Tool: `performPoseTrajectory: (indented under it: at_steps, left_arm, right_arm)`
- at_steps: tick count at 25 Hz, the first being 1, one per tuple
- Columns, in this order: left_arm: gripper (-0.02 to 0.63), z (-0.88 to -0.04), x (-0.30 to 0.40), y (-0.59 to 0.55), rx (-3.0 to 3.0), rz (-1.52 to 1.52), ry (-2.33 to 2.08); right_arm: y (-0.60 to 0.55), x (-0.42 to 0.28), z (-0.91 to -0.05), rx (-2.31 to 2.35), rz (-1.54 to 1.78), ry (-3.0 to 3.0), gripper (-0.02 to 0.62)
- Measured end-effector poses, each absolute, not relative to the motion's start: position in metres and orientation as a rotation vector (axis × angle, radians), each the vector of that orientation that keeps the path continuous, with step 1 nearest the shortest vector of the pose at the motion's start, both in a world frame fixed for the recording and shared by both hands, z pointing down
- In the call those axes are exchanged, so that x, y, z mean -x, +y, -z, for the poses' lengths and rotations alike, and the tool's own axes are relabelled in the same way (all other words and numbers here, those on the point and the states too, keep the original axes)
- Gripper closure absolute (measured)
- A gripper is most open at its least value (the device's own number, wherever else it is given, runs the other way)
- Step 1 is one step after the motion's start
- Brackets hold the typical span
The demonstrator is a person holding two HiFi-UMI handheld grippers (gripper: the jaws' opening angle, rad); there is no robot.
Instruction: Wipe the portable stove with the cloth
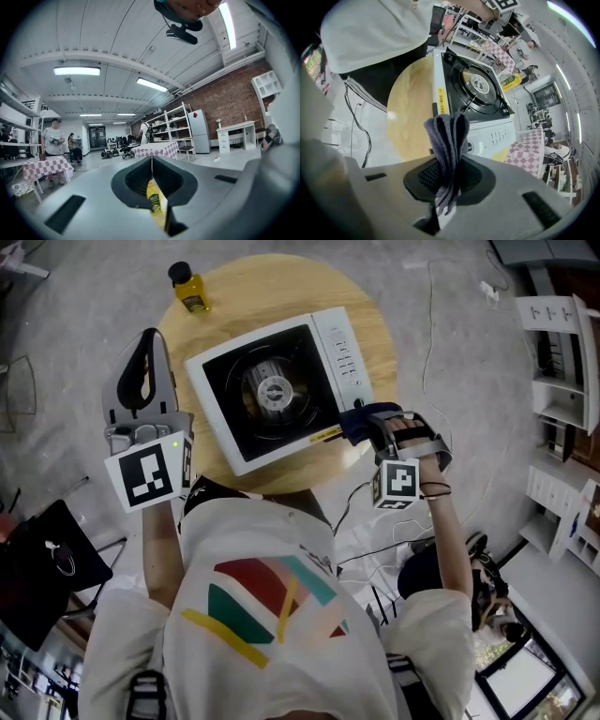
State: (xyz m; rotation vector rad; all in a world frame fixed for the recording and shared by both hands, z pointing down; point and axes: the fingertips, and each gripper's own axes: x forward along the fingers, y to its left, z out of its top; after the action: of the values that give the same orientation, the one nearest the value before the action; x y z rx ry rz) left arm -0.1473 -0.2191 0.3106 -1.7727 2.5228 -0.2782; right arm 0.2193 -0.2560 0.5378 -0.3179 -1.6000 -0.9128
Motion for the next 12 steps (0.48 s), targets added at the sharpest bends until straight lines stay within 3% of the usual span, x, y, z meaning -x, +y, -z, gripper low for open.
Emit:
performPoseTrajectory:
  at_steps: [12]
  left_arm:
    - [0.6, -0.295, 0.128, -0.223, 1.84, 0.262, 2.43]
  right_arm:
    - [-0.244, -0.233, -0.537, 0.263, 0.903, -1.583, 0.565]
